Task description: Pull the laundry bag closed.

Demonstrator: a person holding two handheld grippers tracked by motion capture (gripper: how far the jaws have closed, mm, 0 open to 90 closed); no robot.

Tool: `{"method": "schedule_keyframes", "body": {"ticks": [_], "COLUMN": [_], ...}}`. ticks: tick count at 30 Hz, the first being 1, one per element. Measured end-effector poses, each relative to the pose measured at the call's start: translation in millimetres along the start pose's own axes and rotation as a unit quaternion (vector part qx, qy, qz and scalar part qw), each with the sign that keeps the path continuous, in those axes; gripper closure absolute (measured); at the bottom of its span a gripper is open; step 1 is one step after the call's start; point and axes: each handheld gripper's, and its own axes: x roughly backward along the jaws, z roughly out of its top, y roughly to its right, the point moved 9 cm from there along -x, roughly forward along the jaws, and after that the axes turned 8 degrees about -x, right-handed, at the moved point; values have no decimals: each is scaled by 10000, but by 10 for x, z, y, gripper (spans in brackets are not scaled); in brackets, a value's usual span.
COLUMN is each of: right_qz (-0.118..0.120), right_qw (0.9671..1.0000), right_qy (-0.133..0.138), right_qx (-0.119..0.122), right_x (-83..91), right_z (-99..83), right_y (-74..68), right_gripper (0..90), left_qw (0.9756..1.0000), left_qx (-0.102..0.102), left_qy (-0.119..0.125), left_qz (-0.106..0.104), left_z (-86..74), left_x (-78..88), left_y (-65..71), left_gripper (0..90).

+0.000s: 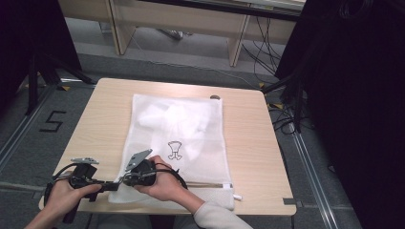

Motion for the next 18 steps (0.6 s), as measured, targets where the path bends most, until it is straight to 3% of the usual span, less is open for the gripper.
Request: {"method": "schedule_keyframes", "body": {"ticks": [8,15,17,18], "right_qz": [-28,-44,-56,-52], "right_qw": [9999,10000,9999,9999], "right_qy": [-72,-84,-138,-146], "right_qx": [-99,2,-31,-21], "right_x": [-2,3,5,5], "right_z": [-43,-63,-87,-97], "right_y": [-1,19,15,19], "right_gripper": [827,826,827,827], "left_qw": [9999,10000,9999,10000], "left_qx": [-14,-53,-37,-57], "left_qy": [111,20,106,13], "left_qz": [69,63,131,67], "left_z": [15,8,18,8], "left_x": [5,16,9,20], "left_y": [-13,-16,-21,-20], "left_gripper": [861,861,861,861]}}
